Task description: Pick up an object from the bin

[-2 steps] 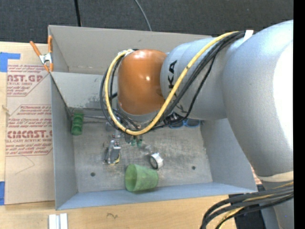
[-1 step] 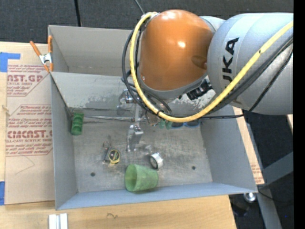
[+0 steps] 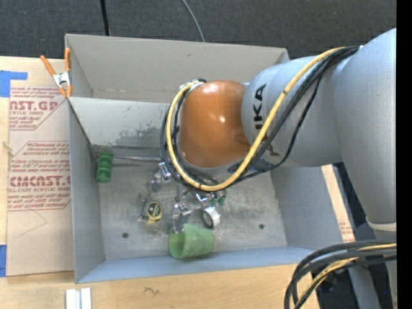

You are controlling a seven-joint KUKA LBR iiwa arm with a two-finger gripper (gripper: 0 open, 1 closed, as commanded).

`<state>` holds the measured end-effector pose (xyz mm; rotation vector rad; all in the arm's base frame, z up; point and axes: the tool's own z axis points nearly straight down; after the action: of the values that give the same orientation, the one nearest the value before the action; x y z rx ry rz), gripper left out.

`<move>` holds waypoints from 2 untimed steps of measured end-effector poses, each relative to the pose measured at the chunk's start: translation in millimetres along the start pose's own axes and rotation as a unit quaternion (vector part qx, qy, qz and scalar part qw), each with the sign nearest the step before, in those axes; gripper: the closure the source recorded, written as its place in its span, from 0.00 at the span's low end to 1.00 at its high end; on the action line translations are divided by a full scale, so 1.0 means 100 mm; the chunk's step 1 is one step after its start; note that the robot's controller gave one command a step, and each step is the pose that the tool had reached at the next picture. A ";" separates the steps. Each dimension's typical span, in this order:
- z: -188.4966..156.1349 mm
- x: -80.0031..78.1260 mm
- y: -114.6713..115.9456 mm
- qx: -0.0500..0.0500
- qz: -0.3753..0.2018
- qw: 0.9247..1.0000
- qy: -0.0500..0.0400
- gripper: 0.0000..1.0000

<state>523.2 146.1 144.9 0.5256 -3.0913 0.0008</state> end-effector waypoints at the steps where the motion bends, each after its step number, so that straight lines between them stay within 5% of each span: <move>1: 0.67 -0.09 0.10 -0.001 -0.038 0.999 -0.001 0.00; 2: 0.62 -0.11 0.09 -0.001 -0.037 0.999 -0.004 1.00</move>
Offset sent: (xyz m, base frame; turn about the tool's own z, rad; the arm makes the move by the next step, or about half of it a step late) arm 0.0064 0.0110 -0.0623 -0.0739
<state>529.7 158.4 82.8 0.6407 -3.0772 -0.0041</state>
